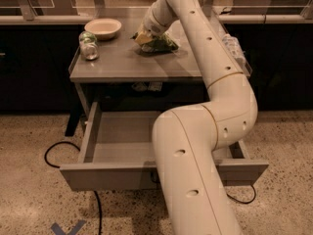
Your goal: Place green jalapeno chip bag into top drawer
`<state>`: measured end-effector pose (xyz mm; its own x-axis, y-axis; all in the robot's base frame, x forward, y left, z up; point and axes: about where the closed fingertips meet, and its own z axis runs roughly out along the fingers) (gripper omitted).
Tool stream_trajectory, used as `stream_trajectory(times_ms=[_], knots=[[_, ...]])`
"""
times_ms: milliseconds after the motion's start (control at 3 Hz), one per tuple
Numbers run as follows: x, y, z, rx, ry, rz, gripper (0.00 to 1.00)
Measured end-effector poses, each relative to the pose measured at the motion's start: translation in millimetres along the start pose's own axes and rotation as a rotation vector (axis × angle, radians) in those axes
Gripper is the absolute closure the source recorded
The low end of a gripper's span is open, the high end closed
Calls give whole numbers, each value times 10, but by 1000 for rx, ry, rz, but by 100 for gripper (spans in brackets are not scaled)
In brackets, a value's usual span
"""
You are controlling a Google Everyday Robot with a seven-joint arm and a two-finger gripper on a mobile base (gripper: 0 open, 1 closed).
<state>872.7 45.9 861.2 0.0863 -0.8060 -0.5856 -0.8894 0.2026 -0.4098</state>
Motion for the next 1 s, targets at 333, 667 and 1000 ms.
stream_trajectory(times_ms=[333,667,1000], knots=[[11,203,45,-75,8,17,100],[-81,464,-335,-164,48,27,100],[-253,614,-939,-165,109,34,100]])
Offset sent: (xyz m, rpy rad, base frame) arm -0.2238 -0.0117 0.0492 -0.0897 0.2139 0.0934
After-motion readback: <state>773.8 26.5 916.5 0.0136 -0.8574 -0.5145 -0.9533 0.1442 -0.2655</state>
